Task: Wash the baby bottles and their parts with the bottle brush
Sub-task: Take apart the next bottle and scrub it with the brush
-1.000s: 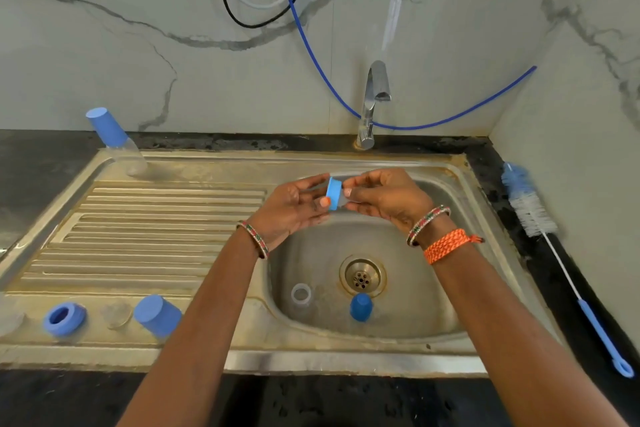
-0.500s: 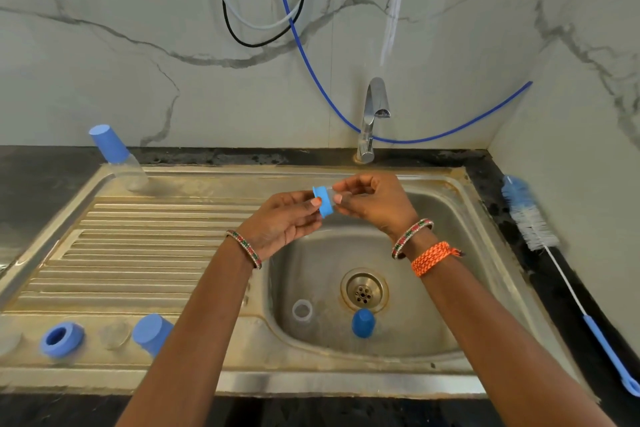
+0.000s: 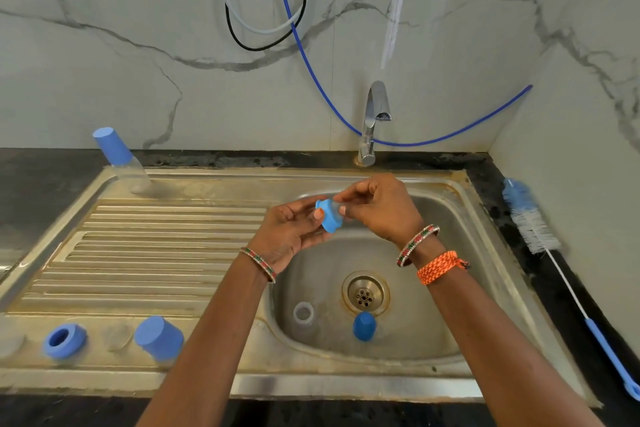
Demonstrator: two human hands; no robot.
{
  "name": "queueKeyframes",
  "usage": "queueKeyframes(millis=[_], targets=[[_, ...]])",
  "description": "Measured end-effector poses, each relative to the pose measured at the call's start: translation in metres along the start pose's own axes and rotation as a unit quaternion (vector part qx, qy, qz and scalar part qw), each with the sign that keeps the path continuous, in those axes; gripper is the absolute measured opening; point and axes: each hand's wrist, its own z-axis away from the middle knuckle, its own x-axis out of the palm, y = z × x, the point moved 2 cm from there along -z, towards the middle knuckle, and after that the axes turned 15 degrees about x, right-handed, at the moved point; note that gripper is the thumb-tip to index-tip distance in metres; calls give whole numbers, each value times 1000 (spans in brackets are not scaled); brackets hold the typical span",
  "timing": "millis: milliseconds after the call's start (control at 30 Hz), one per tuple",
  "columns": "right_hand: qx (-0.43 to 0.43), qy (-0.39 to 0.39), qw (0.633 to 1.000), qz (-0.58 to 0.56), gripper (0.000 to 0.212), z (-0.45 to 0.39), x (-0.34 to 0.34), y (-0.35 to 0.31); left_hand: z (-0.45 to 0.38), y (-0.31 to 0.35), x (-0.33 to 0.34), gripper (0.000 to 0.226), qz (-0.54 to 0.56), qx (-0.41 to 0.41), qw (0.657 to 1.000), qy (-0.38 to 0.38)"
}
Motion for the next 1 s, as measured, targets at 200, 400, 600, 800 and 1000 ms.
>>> queueKeyframes(millis=[200,400,600,800,1000], targets=[[8,6,999,32,12,0,-1,-10,6,-6,7,43,42,16,999,23],[23,56,975,213,16,14,17,-21,4,-19,11,27,13,10,999,46],[48,46,956,287,23,23,29,-24,-2,-25,3,24,3,-7,999,52],[45,38,970,238,18,13,27,-11,1,-30,7,20,28,-20,998,47],[107,5,994,-7,8,0,20,11,0,-21,2,32,-32,26,998,53]])
